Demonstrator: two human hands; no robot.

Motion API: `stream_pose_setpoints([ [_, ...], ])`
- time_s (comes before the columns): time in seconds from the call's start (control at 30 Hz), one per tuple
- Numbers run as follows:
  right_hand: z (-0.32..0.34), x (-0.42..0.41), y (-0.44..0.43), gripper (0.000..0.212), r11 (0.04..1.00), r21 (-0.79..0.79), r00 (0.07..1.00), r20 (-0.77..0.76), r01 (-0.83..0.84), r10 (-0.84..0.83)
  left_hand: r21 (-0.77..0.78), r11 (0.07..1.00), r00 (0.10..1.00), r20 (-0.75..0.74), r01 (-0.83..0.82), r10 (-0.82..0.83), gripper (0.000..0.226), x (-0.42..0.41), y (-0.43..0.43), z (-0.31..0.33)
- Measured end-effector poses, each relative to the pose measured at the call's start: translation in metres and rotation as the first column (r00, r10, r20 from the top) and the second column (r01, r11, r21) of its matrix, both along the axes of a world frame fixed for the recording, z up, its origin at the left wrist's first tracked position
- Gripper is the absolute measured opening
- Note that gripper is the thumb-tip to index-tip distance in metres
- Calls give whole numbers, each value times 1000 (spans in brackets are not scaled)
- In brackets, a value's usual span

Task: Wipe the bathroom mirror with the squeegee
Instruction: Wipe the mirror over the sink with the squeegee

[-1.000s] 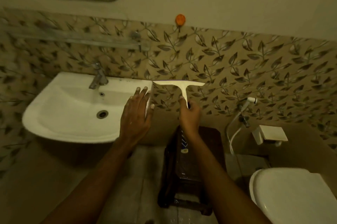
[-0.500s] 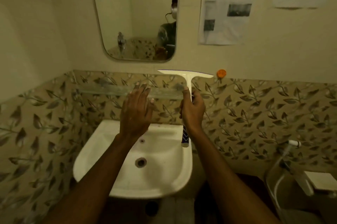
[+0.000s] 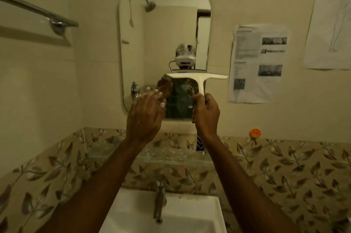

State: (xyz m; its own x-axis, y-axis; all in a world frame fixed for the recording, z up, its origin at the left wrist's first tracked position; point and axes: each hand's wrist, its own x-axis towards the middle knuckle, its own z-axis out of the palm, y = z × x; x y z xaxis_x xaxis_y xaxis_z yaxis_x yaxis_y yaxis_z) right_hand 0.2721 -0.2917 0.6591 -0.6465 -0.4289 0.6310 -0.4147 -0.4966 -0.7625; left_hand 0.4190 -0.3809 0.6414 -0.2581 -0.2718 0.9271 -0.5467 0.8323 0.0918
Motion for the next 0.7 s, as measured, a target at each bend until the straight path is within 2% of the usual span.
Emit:
stream_pose_setpoints([
  [0.1,25,-12,-21,20,998,-62,997,-74,32,-36,32,999,1000,-11,3,-2,32,-4,-23,26],
  [0.2,52,-23,-39,24,992,-119,988,-140,51,-68,98,995,993,-116,22,-10,29,-6,-45,57],
  [0.27,73,-28,-51,22,987,-154,983,-167,52,-78,94,995,984,-177,32,-15,30,-6,-56,80],
  [0.4,114,-42,-76,30,973,-219,969,-214,71,-119,56,998,978,-207,34,-22,32,-7,-78,121],
  [0.57,155,-50,-106,29,950,-273,935,-271,152,-227,201,979,954,-288,-19,78,45,-3,-110,161],
  [0.7,181,-58,-122,24,918,-318,911,-256,238,-325,257,963,950,-271,-83,154,50,6,-143,182],
])
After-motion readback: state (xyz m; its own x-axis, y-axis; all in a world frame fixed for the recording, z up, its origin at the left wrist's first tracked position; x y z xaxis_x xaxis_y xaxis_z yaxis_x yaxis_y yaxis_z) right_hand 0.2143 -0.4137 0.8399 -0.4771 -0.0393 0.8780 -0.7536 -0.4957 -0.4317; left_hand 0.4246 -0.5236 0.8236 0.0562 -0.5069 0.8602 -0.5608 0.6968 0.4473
